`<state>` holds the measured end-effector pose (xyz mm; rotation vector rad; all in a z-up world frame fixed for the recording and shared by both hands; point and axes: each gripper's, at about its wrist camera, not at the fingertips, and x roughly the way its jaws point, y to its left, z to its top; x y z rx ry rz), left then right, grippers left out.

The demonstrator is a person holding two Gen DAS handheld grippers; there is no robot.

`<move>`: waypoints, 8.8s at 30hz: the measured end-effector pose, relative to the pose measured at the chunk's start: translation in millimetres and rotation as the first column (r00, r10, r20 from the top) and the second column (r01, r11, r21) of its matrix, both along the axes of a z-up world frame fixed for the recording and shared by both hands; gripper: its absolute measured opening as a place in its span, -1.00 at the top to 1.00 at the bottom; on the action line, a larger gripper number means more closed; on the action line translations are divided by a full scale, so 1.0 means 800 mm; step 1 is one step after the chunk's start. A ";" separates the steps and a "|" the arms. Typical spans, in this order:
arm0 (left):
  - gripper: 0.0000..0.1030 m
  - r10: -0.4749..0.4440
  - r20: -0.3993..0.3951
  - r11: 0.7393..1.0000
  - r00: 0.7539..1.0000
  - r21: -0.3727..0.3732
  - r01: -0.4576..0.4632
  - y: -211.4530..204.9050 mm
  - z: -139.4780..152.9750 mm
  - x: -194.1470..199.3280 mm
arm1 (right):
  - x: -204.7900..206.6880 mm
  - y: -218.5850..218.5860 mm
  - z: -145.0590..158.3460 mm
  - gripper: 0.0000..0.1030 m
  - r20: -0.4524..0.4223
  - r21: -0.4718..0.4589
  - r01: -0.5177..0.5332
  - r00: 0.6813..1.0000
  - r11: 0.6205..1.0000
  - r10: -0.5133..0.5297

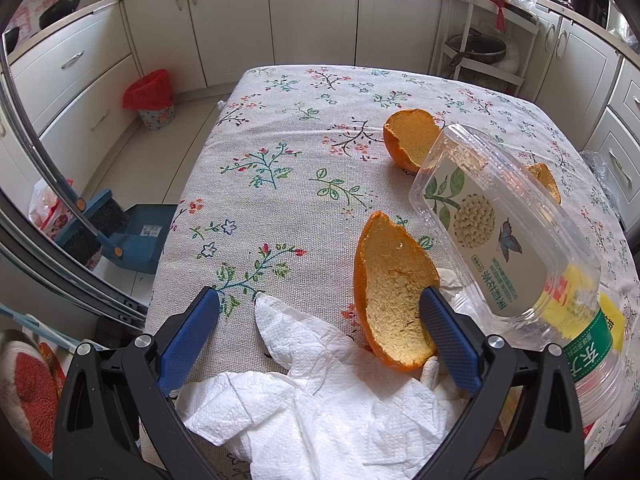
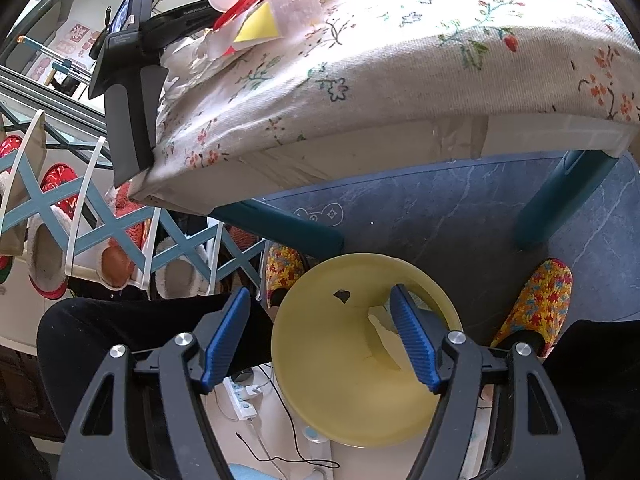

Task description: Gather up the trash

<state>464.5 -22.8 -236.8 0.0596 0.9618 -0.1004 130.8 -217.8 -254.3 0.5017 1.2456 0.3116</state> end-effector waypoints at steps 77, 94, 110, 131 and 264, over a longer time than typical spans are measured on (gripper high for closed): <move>-0.51 -0.085 -0.042 0.940 0.996 -0.335 0.066 0.056 0.048 -0.014 | 0.128 -0.021 0.100 -0.47 0.279 -0.072 0.016 0.960 0.997 0.005; 0.88 -0.189 -0.101 0.952 0.977 -0.264 0.157 0.017 0.020 0.010 | 0.141 -0.042 0.086 -0.47 0.246 -0.019 0.054 0.968 0.998 -0.047; 0.90 -0.079 0.164 0.864 0.983 -0.481 0.150 0.071 0.132 -0.049 | 0.151 -0.038 0.086 -0.43 0.263 0.037 0.067 0.962 0.997 -0.074; 0.90 -0.031 0.179 0.811 0.983 -0.571 0.130 0.100 0.148 -0.095 | 0.162 -0.036 0.088 0.49 0.224 0.197 0.008 0.973 0.980 -0.053; -0.85 0.078 0.323 0.997 0.943 -0.031 -0.071 0.037 0.140 -0.336 | -0.025 -0.033 0.183 -0.70 0.686 -0.287 0.265 0.727 0.920 0.005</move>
